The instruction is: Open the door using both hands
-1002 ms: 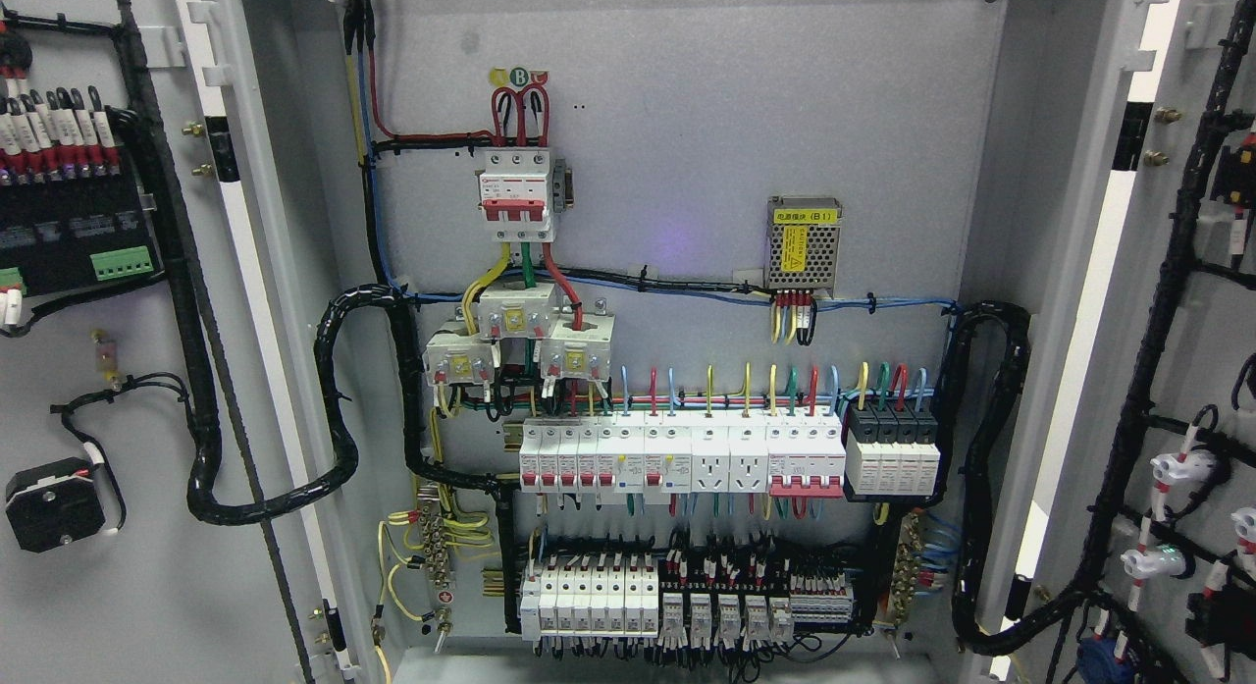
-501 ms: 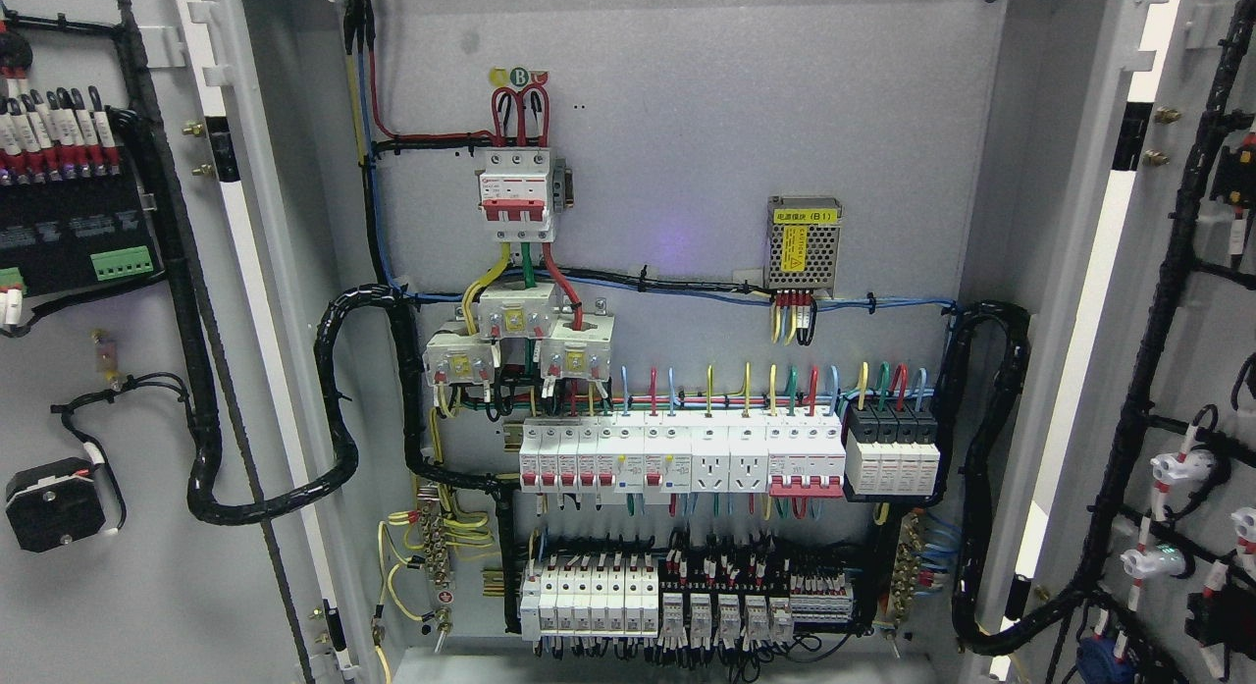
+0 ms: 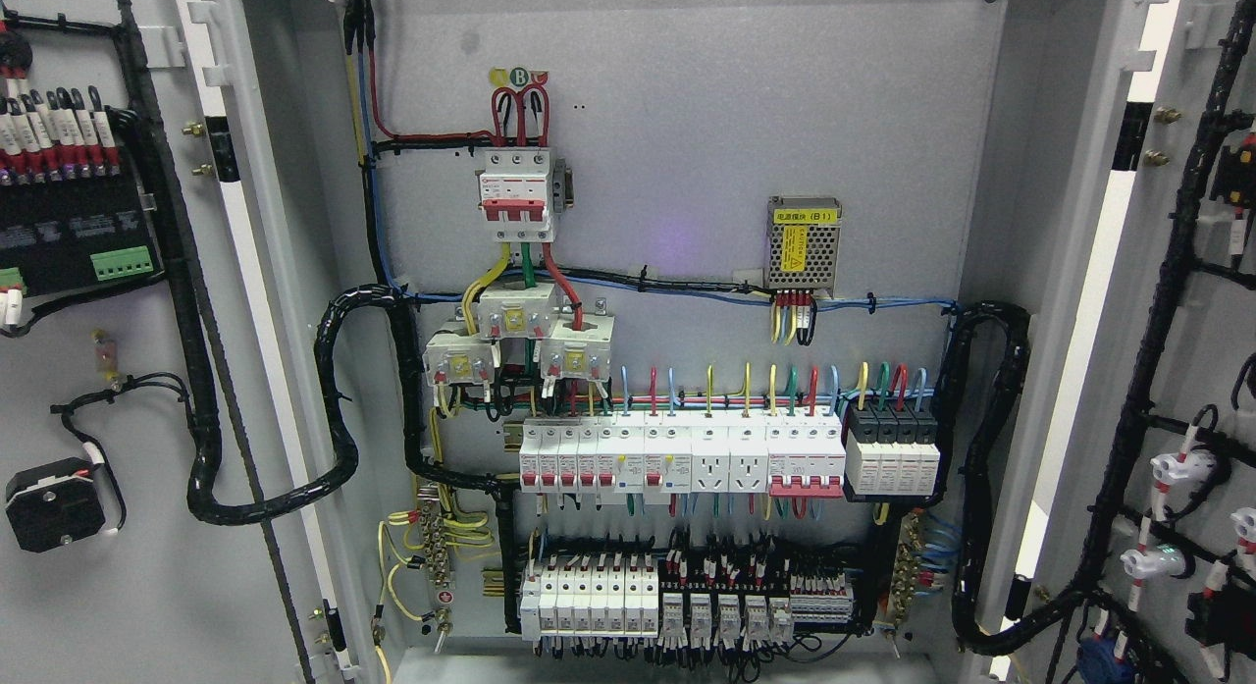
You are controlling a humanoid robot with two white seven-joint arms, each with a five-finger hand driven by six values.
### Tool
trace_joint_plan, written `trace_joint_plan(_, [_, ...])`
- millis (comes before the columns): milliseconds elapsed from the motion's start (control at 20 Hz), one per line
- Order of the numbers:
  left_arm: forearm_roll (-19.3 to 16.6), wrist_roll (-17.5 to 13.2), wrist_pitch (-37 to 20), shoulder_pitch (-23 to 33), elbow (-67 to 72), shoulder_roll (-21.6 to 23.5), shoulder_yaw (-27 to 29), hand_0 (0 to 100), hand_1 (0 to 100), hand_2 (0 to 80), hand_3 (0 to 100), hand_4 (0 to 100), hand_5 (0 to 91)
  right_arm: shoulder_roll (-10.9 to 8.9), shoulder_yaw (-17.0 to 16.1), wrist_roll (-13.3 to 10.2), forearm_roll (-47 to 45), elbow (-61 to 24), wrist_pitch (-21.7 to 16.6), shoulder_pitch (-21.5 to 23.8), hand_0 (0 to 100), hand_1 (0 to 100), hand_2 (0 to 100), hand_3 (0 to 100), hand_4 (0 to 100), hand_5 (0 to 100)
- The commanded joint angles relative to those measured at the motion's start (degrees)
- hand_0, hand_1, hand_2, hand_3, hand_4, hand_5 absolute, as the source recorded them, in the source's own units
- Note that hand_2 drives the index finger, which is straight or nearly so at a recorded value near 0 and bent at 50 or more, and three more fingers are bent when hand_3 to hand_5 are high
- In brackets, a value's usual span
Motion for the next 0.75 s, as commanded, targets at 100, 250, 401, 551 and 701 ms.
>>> trace_joint_plan(100, [0.6, -0.1, 0.1, 0.0, -0.2, -0.2, 1.4, 0, 0, 0.0, 0, 0, 0.0, 0.28, -0.2, 0.7, 0.2, 1.1, -0.1, -1.2, 38, 0, 0, 0, 0, 0])
trace_joint_plan(250, [0.6, -0.1, 0.1, 0.0, -0.2, -0.2, 1.4, 0, 0, 0.0, 0, 0, 0.0, 0.28, -0.6, 0.8, 0.2, 1.2, 0.0, -1.4, 38, 0, 0, 0, 0, 0])
trace_joint_plan(401, [0.6, -0.1, 0.0, 0.0, -0.2, -0.2, 1.4, 0, 0, 0.0, 0, 0, 0.0, 0.28, -0.5, 0.9, 0.2, 1.1, 0.0, -1.5, 38, 0, 0, 0, 0, 0])
trace_joint_plan(551, [0.6, -0.1, 0.1, 0.0, -0.2, -0.2, 1.4, 0, 0, 0.0, 0, 0, 0.0, 0.19, -0.6, 0.9, 0.2, 1.1, 0.1, -1.6, 38, 0, 0, 0, 0, 0])
trace_joint_plan(701, [0.6, -0.1, 0.1, 0.0, -0.2, -0.2, 1.4, 0, 0, 0.0, 0, 0, 0.0, 0.19, -0.5, 1.0, 0.2, 1.1, 0.1, -1.9, 38, 0, 0, 0, 0, 0])
